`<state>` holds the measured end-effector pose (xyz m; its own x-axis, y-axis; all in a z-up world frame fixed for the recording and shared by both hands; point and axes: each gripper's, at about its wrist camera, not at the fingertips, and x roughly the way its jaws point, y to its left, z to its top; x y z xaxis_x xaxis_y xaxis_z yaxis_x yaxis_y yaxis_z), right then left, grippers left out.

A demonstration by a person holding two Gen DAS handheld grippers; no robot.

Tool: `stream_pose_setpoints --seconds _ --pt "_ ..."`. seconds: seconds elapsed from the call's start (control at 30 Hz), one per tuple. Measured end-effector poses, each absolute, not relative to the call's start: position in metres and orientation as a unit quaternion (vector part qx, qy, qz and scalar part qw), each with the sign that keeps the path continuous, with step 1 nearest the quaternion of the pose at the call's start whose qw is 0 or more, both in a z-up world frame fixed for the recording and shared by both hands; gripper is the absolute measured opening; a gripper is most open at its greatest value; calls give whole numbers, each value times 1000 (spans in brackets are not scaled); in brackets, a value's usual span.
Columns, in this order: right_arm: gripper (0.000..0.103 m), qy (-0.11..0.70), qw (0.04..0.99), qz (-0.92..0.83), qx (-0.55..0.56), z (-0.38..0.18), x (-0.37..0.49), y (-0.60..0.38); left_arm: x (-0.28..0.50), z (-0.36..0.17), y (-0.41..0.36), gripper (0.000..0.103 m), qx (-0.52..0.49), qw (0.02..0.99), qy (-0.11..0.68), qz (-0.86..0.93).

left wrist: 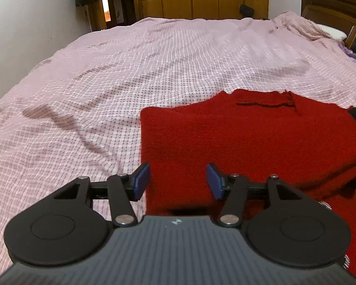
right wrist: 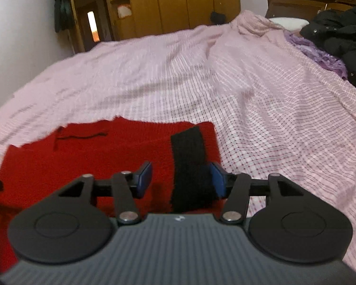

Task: Fold small clothes
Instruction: 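Lay the cuff flat on the cardigan and open the right gripper, then pull both grippers back from the cardigan and move toward its hem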

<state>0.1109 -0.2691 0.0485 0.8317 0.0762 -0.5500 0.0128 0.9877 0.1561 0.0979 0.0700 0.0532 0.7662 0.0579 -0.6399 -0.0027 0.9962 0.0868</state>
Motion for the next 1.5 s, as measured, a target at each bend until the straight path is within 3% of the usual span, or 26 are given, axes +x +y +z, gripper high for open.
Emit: stream_pose_setpoints --seconds 0.53,0.7,1.5 --pt "56 303 944 121 42 80 -2 -256 -5 75 48 61 58 929 364 -25" --pt "65 312 940 140 8 73 -35 -244 -36 74 36 61 73 925 370 -44" --pt "65 351 897 217 -160 25 -113 -188 -121 46 30 61 95 906 405 -75"
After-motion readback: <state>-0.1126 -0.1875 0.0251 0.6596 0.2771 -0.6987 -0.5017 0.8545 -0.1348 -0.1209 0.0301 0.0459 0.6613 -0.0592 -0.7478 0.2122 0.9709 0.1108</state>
